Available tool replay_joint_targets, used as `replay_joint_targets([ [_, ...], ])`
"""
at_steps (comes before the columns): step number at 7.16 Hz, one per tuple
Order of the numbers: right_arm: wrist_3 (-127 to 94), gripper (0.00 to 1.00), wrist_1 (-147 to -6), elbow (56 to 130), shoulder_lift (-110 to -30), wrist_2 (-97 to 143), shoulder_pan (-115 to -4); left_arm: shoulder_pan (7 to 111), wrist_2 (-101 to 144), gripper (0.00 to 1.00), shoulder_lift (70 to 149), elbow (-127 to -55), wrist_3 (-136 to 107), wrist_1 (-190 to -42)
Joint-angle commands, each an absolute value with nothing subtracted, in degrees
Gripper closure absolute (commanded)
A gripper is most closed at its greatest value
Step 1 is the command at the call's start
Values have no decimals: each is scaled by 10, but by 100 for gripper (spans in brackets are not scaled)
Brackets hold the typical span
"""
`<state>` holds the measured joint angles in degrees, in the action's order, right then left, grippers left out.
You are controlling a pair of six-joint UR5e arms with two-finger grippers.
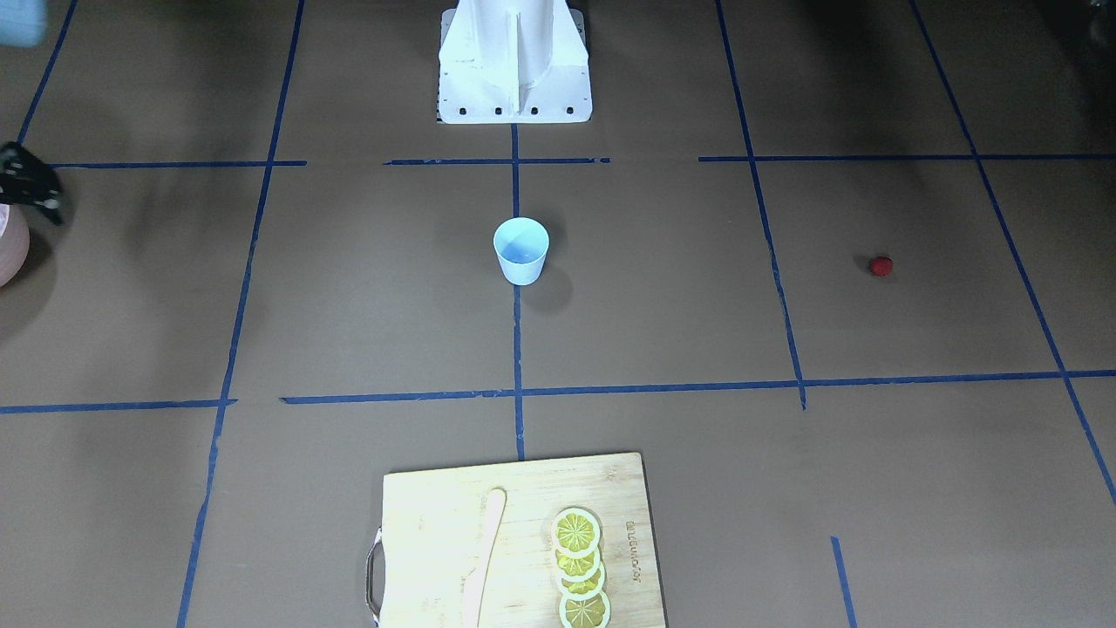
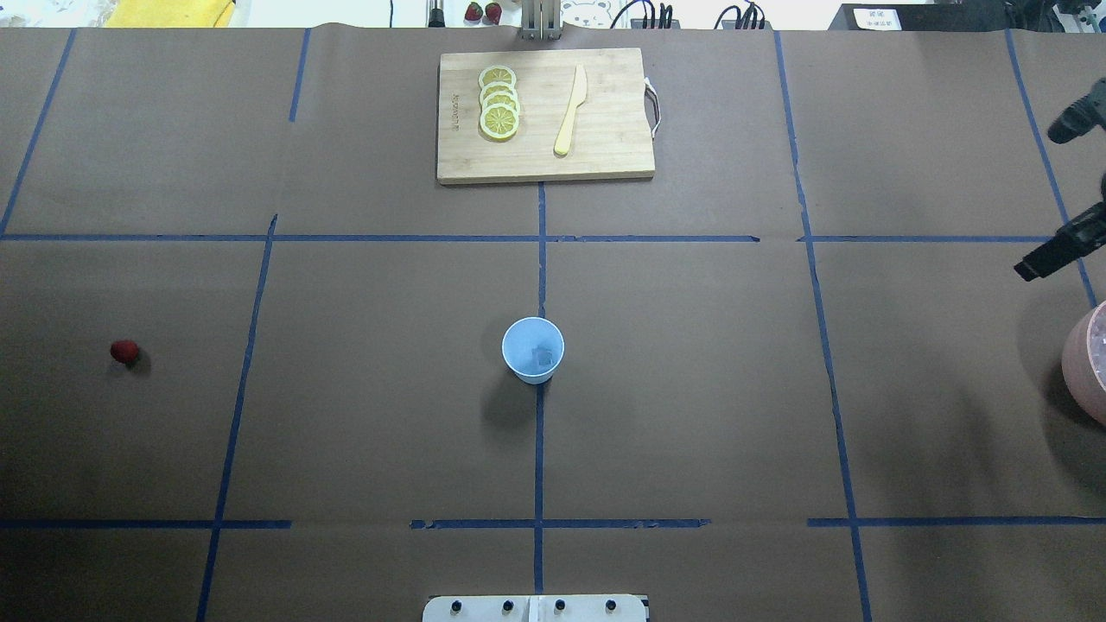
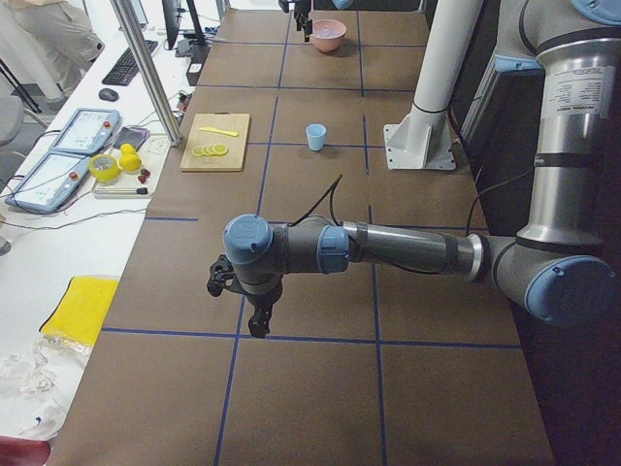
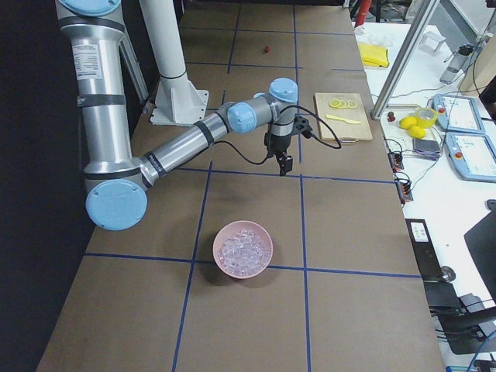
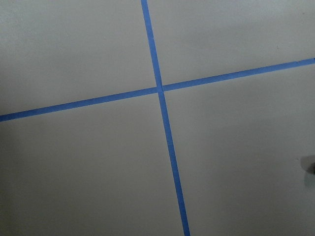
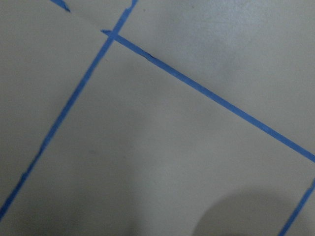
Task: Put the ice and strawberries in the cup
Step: 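Move the right gripper back over the pink bowl of ice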
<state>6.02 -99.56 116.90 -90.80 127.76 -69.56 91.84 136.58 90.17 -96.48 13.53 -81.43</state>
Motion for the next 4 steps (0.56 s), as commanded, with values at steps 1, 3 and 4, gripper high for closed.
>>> replay_joint_targets([
  [1, 197, 1, -991, 1167, -978, 1305, -749, 918, 1366, 0, 902, -965, 135, -814],
  [3, 206, 1, -846, 1136, -1056, 1310, -750, 918, 1366, 0, 901, -965, 135, -814],
  [4, 191, 1, -778, 1104, -1072, 1309, -750, 918, 1366, 0, 901, -964, 135, -814],
])
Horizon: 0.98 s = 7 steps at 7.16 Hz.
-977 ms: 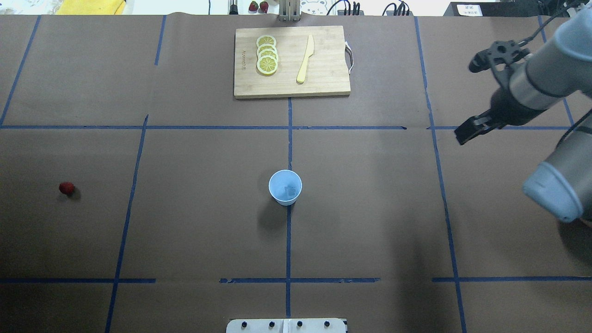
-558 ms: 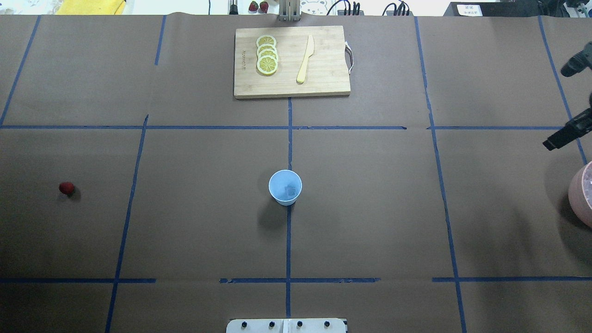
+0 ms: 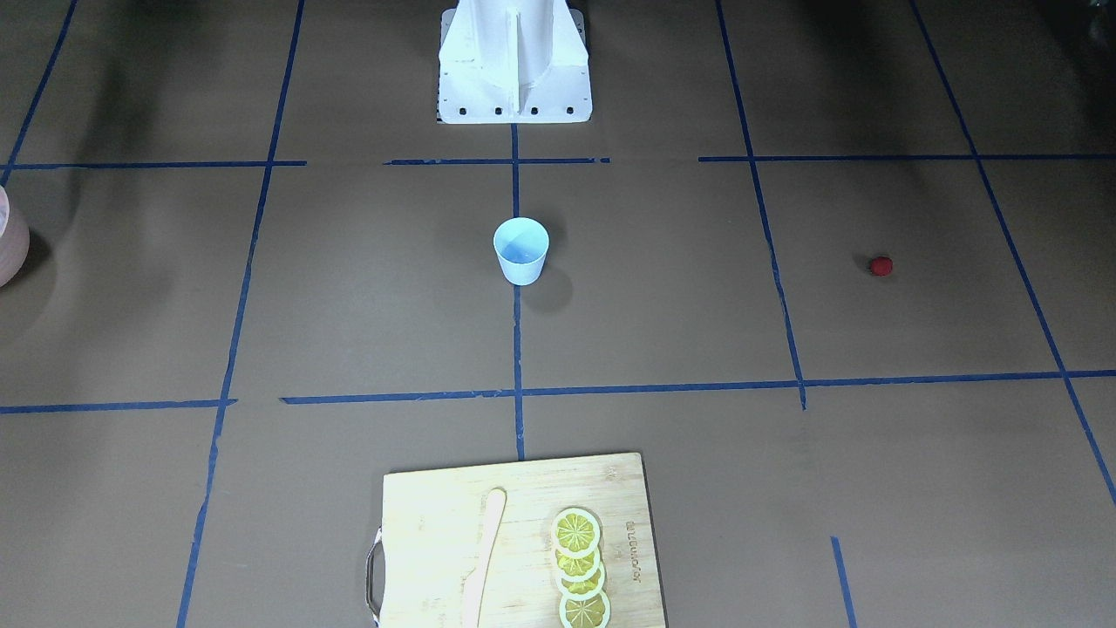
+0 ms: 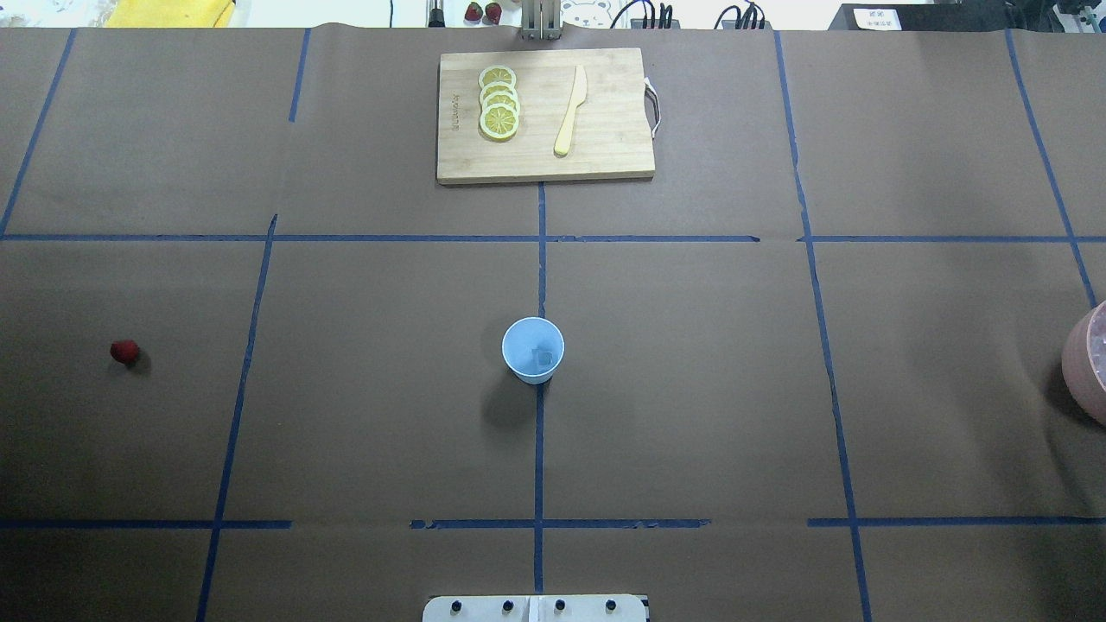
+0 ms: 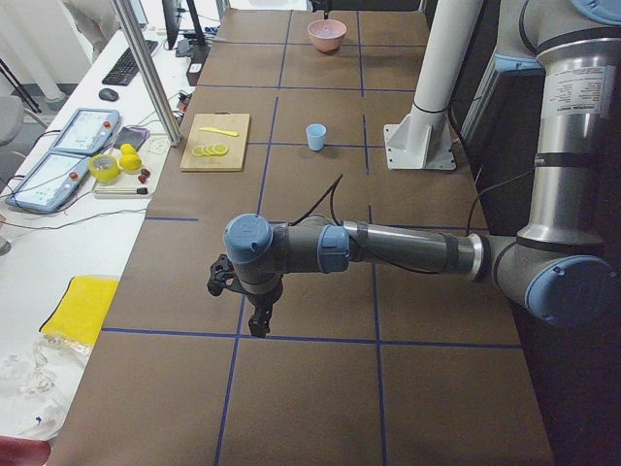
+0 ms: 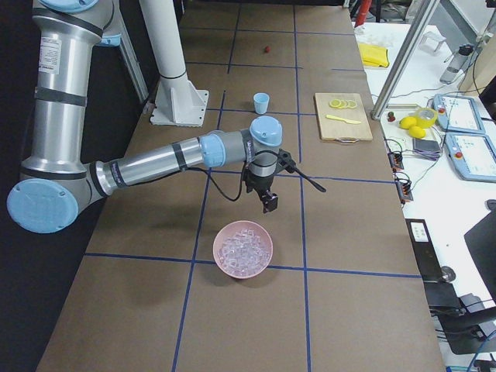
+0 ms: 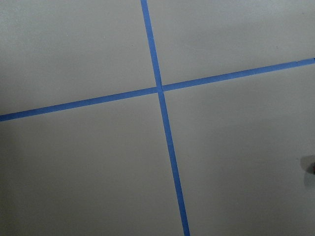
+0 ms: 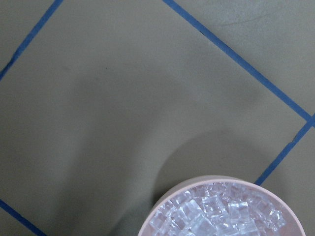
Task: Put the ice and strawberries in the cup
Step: 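Lower the right gripper into the bowl and grasp another ice cube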
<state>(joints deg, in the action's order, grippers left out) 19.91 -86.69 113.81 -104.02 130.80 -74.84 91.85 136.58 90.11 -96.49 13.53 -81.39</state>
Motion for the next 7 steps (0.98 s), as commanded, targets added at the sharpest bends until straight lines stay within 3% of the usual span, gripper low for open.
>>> replay_joint_targets([
  [1, 186, 1, -747, 1090, -1088, 1307, -750, 918, 1366, 0, 900, -964, 135, -814],
  [7, 192, 5, -640, 1012, -1098, 1294, -708, 918, 1365, 0, 900, -958, 135, -814],
])
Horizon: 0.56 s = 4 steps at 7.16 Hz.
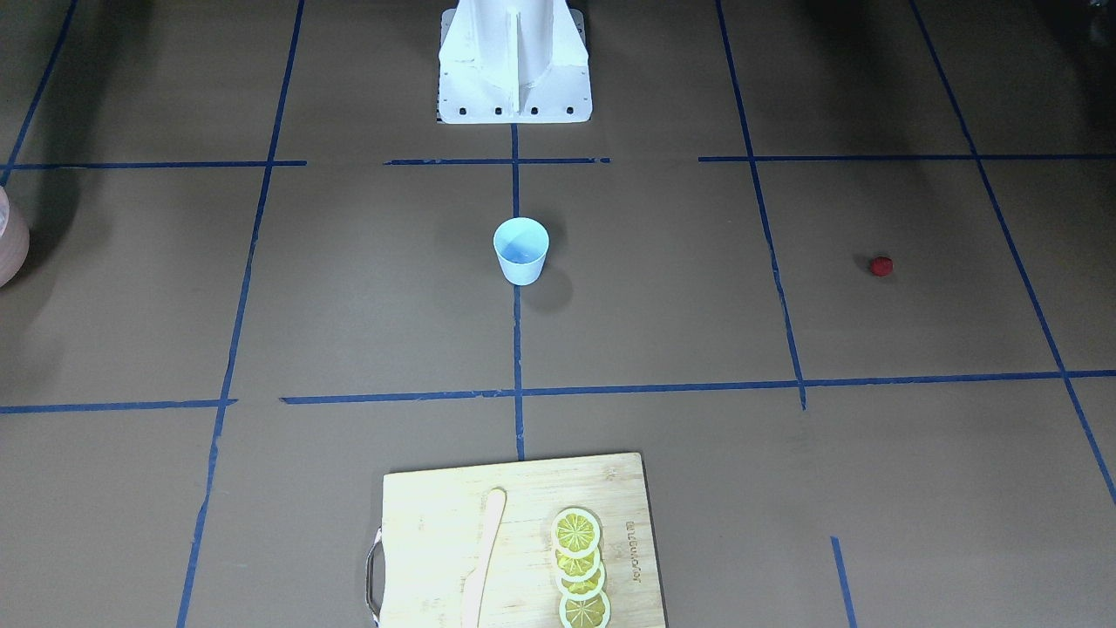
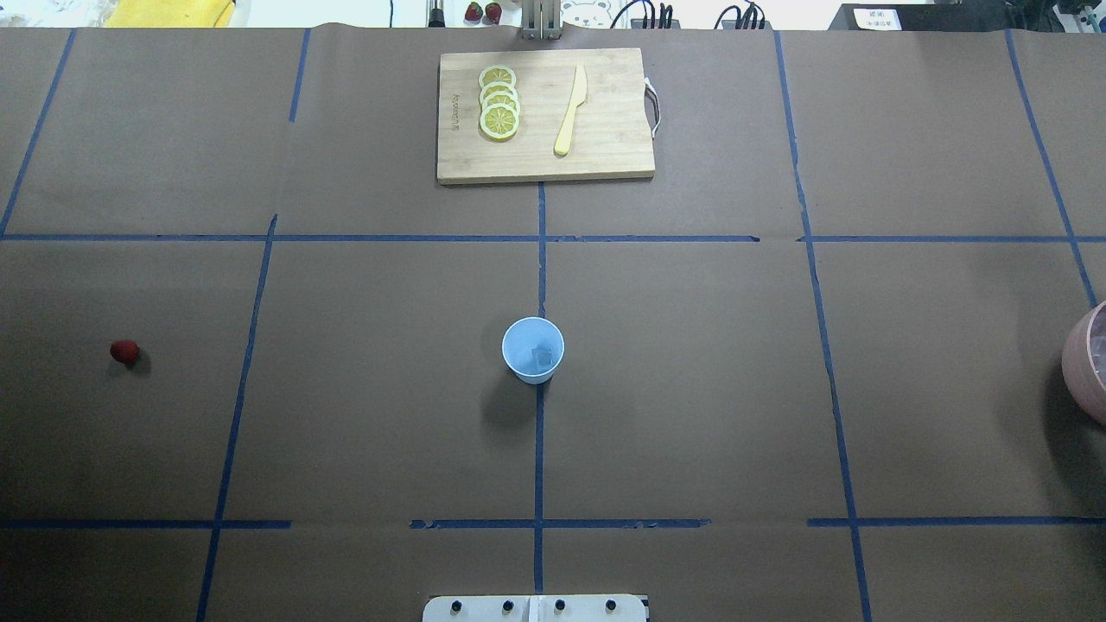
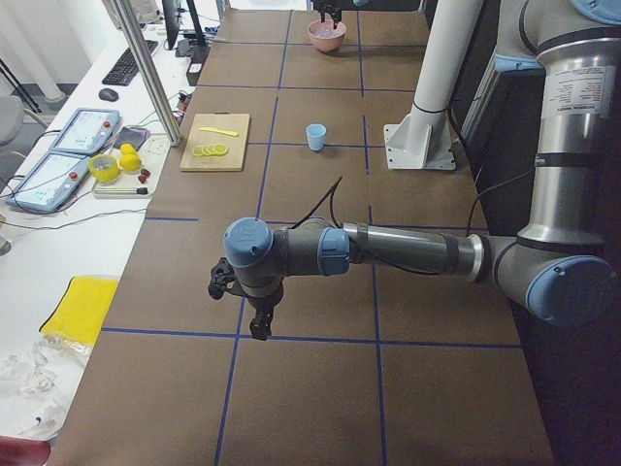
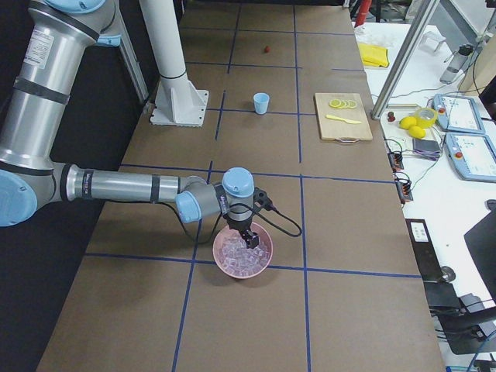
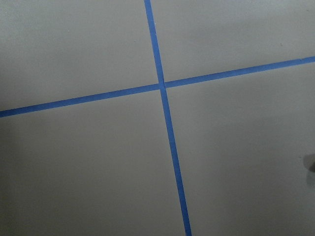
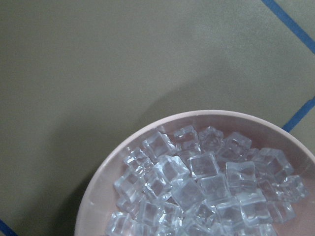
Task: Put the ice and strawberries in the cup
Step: 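Lower the right gripper into the bowl and grasp another ice cube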
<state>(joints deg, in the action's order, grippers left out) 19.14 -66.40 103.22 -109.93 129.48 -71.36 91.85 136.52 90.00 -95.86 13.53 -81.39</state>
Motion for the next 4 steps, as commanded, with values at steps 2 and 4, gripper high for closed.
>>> replay_joint_targets([
  [2, 193, 7, -641, 1011, -1097, 1282, -700, 918, 1365, 0, 900, -957, 135, -814],
  [4, 195, 10, -641, 1002, -1097, 1273, -686, 918, 1365, 0, 897, -957, 135, -814],
])
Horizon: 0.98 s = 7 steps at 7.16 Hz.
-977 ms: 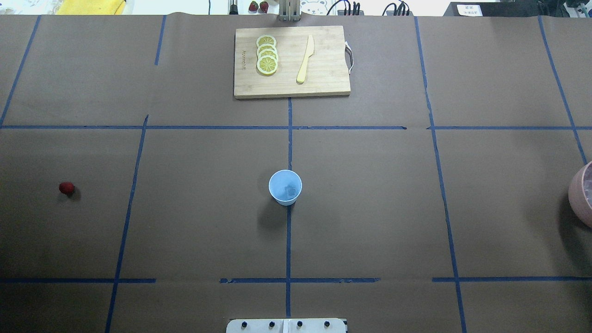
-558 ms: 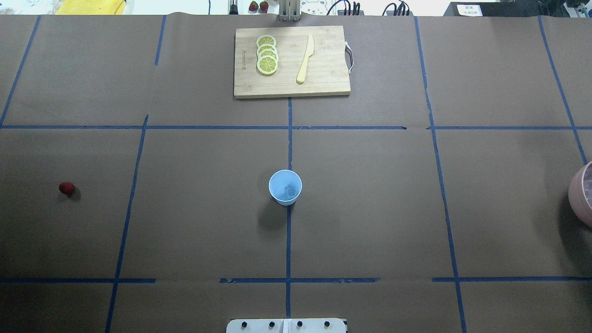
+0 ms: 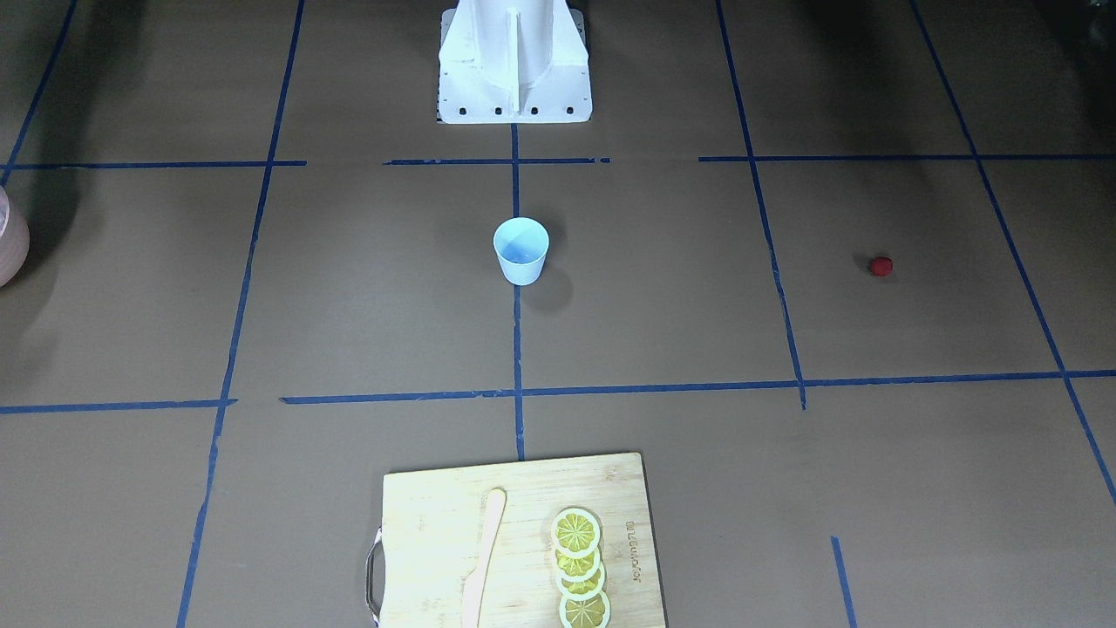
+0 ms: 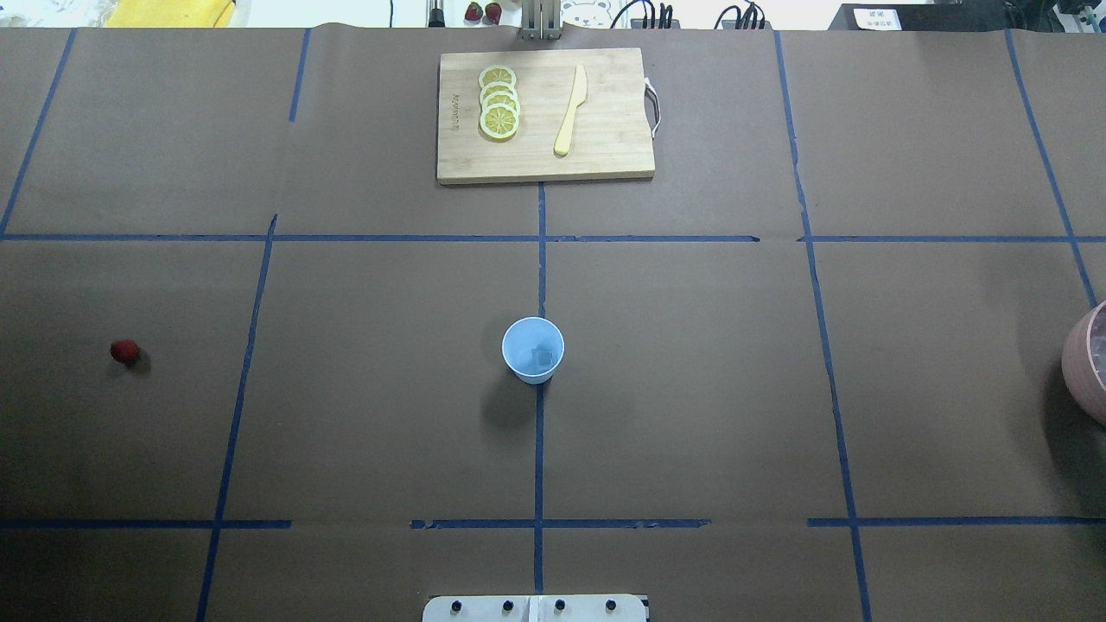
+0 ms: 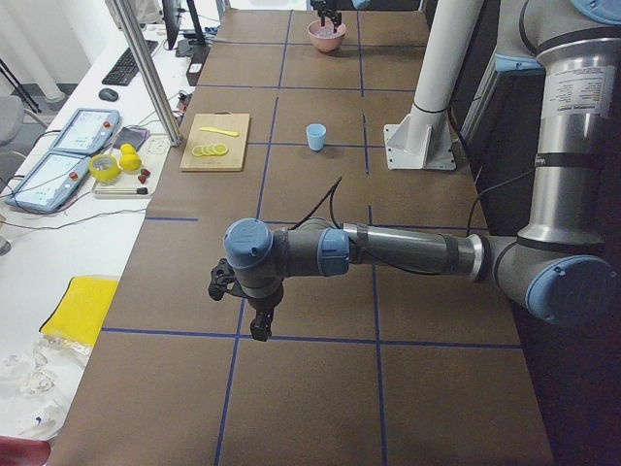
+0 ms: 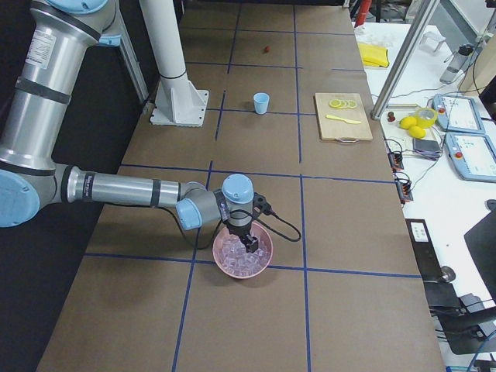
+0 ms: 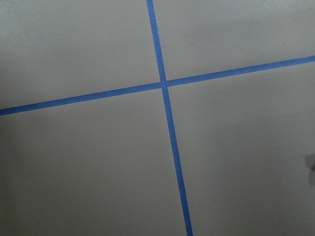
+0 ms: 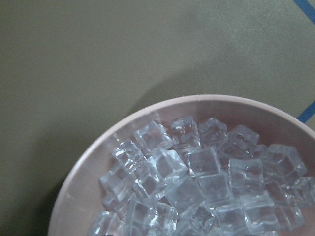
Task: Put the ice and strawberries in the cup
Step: 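Lower the right gripper into the bowl and grasp another ice cube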
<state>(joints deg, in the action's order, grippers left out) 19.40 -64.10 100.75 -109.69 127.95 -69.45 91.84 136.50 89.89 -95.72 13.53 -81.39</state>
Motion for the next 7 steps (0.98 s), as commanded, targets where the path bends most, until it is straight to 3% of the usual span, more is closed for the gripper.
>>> replay_joint_targets([
  [1, 195, 10, -641, 1002, -1096, 1272, -682, 918, 1365, 0, 897, -957, 135, -814],
  [7, 208, 18, -641, 991, -1100, 1268, -682, 918, 1365, 0, 897, -962, 134, -814],
])
